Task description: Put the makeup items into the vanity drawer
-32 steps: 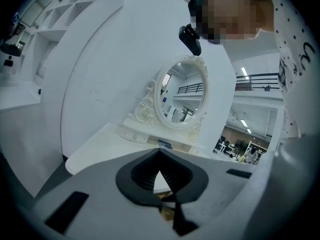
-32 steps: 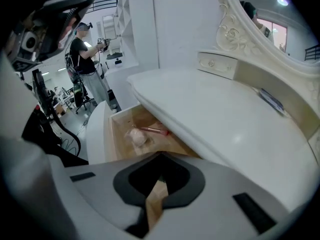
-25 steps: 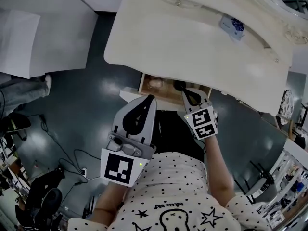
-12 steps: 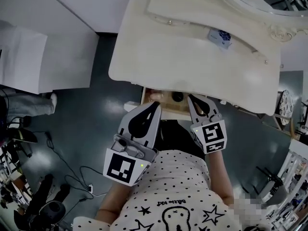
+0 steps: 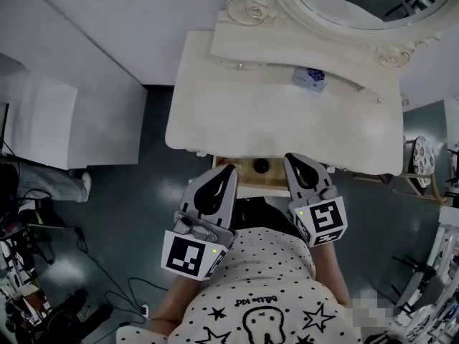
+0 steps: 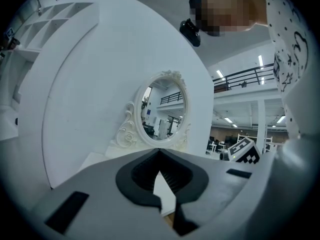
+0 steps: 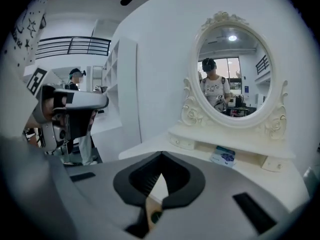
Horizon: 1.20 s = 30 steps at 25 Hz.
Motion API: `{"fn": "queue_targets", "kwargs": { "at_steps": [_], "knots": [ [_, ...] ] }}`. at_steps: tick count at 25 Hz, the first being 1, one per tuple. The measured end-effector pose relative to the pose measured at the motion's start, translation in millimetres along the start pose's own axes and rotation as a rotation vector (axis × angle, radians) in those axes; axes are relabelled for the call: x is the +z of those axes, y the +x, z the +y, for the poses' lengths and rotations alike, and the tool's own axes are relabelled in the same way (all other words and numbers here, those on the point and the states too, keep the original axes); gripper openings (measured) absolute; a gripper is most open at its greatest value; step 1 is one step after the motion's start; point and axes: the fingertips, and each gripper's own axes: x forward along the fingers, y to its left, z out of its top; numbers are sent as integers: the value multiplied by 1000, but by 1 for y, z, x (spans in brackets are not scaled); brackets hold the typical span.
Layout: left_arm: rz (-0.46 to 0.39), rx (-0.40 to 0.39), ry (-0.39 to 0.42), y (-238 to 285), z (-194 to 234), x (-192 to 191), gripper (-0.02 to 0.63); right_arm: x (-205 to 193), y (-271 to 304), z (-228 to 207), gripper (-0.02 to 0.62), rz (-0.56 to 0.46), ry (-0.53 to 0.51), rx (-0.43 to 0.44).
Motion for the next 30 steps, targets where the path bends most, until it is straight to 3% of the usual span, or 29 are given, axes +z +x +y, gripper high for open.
{"fn": "queue_targets", "kwargs": {
  "at_steps": [8,17,30],
  "knots": [
    [-14,-15,33,-5,-5,17,-3,45,-42,-7,8,-140,65,-63],
    [-6,-32,25,-11,-5,18,-3,51,-81,0,8,-245,143,-118],
    [28,-72,9,-28,-2,2,-3,37,-83,33,8,-231,154,-125]
  ]
}}
